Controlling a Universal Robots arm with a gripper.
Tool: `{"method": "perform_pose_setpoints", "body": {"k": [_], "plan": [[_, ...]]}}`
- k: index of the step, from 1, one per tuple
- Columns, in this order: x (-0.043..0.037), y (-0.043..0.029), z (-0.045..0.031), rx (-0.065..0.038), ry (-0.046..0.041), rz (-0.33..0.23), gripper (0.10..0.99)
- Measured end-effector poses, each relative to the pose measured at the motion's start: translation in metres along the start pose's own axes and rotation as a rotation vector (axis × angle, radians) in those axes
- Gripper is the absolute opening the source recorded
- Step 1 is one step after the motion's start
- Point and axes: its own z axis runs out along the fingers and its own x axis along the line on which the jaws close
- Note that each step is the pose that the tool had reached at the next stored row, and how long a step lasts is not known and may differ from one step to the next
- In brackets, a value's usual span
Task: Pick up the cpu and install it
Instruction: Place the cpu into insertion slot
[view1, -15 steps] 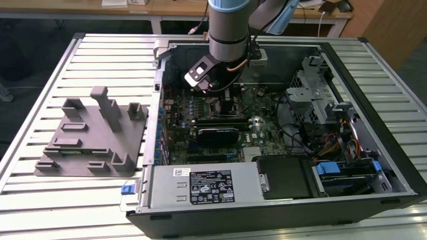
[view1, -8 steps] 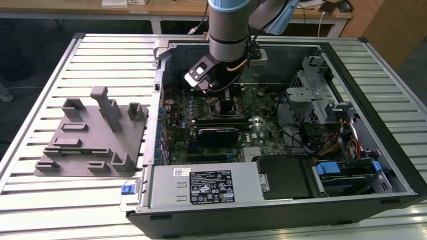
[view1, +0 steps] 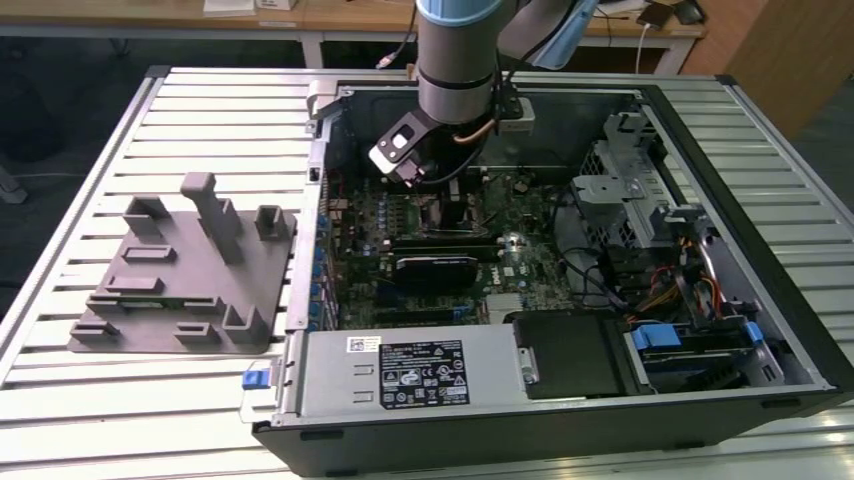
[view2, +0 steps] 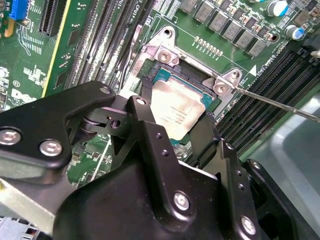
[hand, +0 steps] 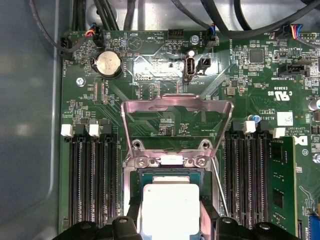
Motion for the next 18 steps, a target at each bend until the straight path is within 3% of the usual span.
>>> {"method": "perform_pose_setpoints", "body": {"k": [15,17,18], "plan": [[0.0000,0.0000,0.0007,0.000,-0.0002,0.000,0.541],[0.0000,0.0000,0.0007,0.000,-0.0001,0.000,0.549],[0.0000,0.0000,0.0007,0.000,-0.0001,0.000,0.612]]}}
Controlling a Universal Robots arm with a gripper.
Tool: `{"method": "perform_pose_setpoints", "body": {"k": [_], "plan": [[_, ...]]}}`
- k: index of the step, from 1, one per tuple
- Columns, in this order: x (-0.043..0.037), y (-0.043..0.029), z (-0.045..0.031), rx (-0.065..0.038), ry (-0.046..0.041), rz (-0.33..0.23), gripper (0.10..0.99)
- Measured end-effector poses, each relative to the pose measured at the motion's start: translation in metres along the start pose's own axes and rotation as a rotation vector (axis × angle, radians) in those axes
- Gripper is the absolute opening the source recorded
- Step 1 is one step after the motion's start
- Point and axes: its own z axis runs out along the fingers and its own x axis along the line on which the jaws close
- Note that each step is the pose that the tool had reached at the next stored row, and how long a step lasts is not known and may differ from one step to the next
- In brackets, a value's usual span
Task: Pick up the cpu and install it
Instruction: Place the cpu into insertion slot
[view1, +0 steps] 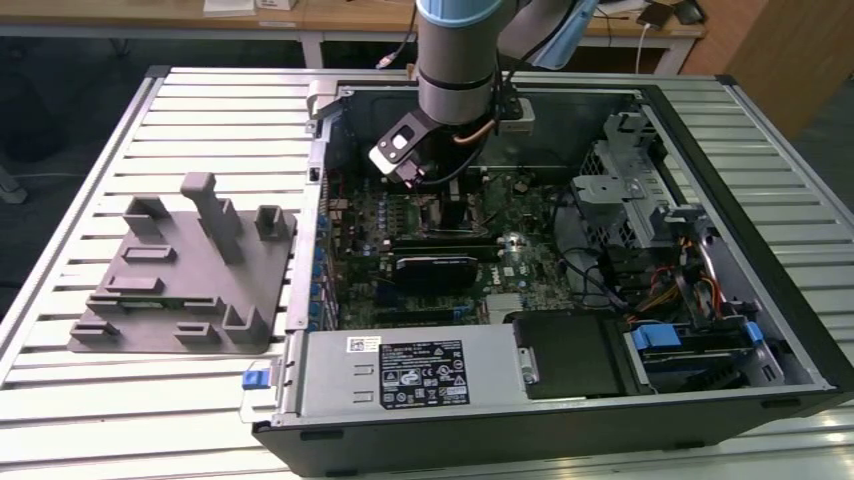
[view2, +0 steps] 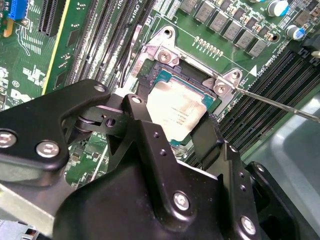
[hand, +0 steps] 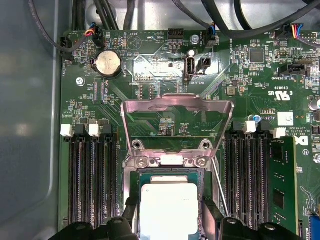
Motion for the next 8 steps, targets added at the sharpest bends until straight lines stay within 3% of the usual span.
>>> {"method": "perform_pose_setpoints", "body": {"k": [8], "plan": [[0.0000,0.0000,-0.0006,0.000,0.0000,0.000,0.612]]}}
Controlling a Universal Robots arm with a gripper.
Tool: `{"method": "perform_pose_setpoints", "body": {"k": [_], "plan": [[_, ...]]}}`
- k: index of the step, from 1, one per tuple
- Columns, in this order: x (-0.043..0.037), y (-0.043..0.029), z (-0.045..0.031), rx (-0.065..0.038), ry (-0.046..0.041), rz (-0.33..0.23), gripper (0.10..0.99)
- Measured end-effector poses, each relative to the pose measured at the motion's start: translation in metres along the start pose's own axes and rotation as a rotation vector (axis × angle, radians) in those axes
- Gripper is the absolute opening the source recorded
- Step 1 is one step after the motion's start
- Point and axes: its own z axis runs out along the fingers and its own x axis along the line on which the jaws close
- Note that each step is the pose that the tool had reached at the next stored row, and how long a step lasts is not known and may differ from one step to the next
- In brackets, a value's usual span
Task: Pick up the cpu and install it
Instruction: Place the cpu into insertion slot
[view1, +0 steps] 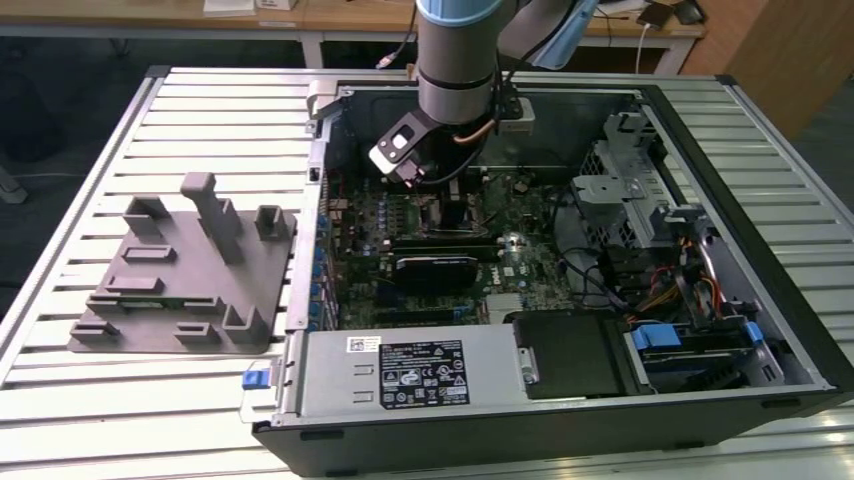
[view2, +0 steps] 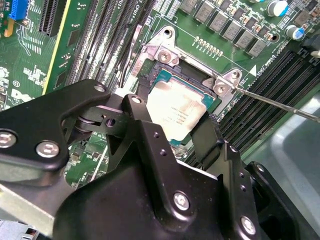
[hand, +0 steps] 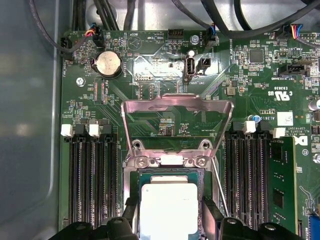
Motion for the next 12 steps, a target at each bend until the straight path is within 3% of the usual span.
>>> {"method": "perform_pose_setpoints", "body": {"k": [5,7,12], "plan": [[0.0000,0.0000,-0.0001,0.000,-0.0001,0.000,0.612],[-0.0001,0.0000,-0.0003,0.000,-0.0004,0.000,0.537],[0.0000,0.0000,-0.0003,0.000,-0.0001,0.000,0.537]]}}
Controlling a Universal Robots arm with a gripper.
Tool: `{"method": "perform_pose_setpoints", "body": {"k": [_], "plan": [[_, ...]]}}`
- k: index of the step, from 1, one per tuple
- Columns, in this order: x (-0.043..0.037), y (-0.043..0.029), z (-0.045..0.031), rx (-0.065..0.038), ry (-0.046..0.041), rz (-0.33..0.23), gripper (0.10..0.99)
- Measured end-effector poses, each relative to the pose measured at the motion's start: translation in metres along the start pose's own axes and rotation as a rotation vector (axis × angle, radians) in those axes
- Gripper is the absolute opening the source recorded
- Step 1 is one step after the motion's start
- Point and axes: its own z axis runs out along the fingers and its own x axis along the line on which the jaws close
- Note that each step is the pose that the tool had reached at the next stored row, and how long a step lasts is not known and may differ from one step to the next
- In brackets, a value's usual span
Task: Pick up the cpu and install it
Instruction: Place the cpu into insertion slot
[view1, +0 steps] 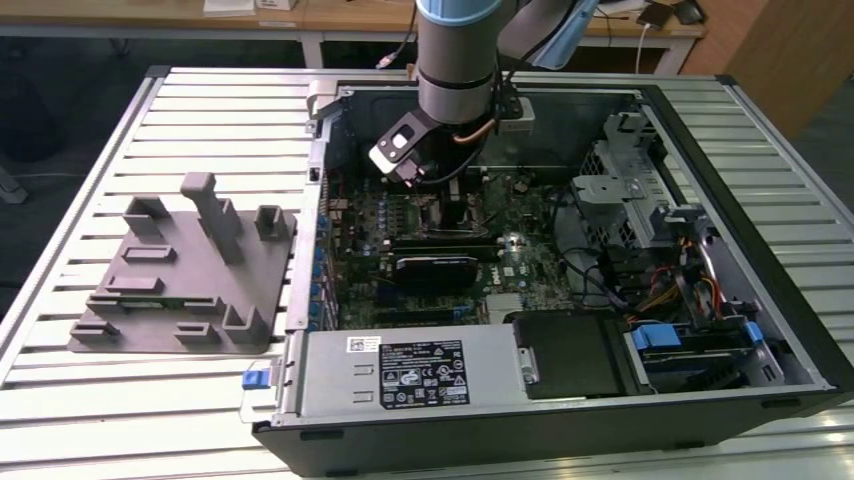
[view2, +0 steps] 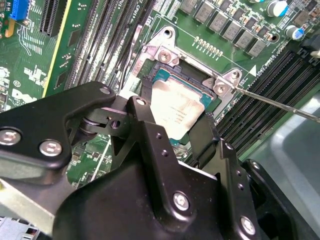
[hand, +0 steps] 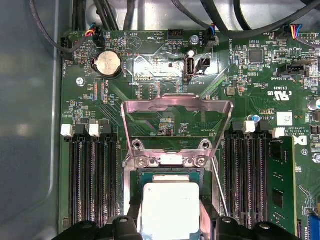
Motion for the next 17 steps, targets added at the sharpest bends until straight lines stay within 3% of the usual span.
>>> {"method": "perform_pose_setpoints", "body": {"k": [12,14,15,17], "plan": [[0.0000,0.0000,0.0007,0.000,0.0000,0.000,0.537],[0.0001,0.0000,0.0009,0.000,0.0005,0.000,0.549],[0.0001,0.0000,0.0009,0.000,0.0004,0.000,0.612],[0.0000,0.0000,0.0007,0.000,-0.0001,0.000,0.612]]}}
